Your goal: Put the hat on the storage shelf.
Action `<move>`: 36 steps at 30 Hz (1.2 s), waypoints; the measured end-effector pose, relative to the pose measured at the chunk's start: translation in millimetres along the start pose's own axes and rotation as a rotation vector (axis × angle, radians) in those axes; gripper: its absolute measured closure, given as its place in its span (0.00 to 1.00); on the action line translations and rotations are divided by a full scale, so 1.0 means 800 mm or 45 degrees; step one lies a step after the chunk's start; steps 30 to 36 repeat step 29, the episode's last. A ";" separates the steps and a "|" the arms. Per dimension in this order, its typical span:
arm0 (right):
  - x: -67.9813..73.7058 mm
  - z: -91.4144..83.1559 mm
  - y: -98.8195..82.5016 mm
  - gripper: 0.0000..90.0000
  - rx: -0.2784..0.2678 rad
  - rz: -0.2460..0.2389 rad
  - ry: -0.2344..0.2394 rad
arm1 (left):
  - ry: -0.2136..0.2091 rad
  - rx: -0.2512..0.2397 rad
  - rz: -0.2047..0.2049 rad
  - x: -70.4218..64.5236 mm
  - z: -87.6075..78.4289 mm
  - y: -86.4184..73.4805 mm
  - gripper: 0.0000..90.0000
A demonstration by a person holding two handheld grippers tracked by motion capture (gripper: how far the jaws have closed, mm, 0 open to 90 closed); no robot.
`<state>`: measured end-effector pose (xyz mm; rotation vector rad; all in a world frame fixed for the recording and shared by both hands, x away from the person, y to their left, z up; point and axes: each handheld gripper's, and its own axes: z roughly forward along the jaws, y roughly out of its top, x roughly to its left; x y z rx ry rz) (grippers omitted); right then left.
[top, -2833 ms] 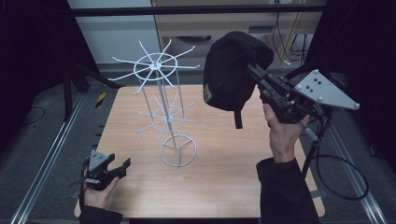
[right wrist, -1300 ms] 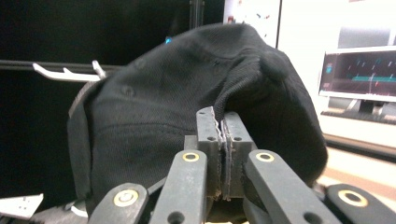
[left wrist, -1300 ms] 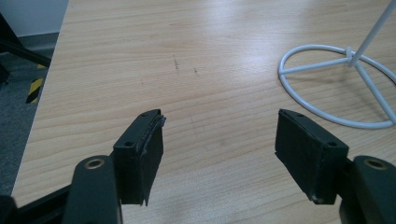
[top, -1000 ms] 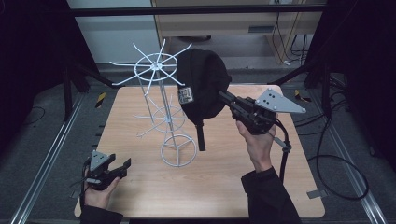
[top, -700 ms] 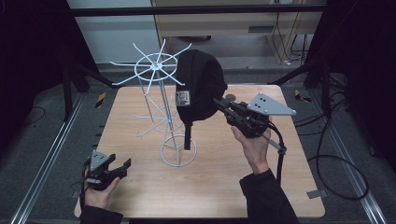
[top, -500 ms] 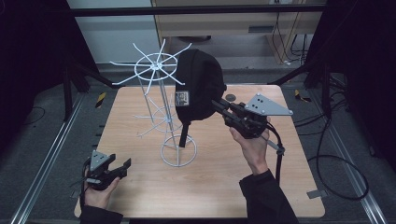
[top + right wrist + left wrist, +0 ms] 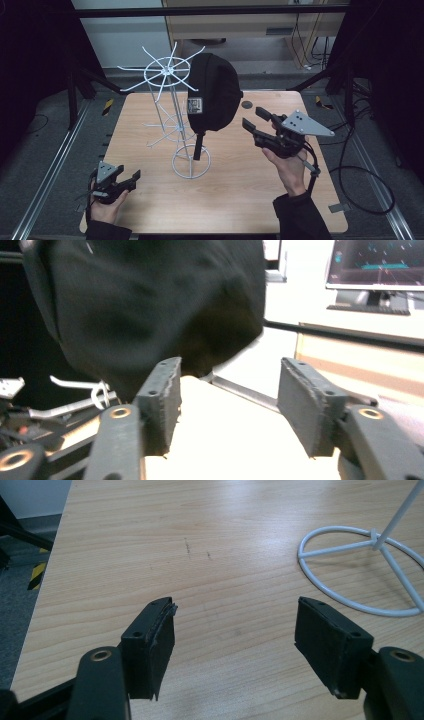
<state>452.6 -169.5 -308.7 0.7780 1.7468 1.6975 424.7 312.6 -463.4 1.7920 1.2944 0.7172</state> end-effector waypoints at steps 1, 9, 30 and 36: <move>-0.002 -0.004 -0.006 0.44 0.016 0.004 -0.009 | -0.002 0.001 -0.005 0.000 0.000 0.000 0.36; -0.020 -0.020 -0.069 0.31 0.175 0.065 -0.075 | -0.009 0.004 -0.005 -0.001 0.002 -0.001 0.35; -0.087 -0.048 -0.207 0.24 0.556 0.160 -0.366 | 0.003 0.041 0.036 0.000 0.008 -0.003 0.31; -0.087 -0.048 -0.207 0.24 0.556 0.160 -0.366 | 0.003 0.041 0.036 0.000 0.008 -0.003 0.31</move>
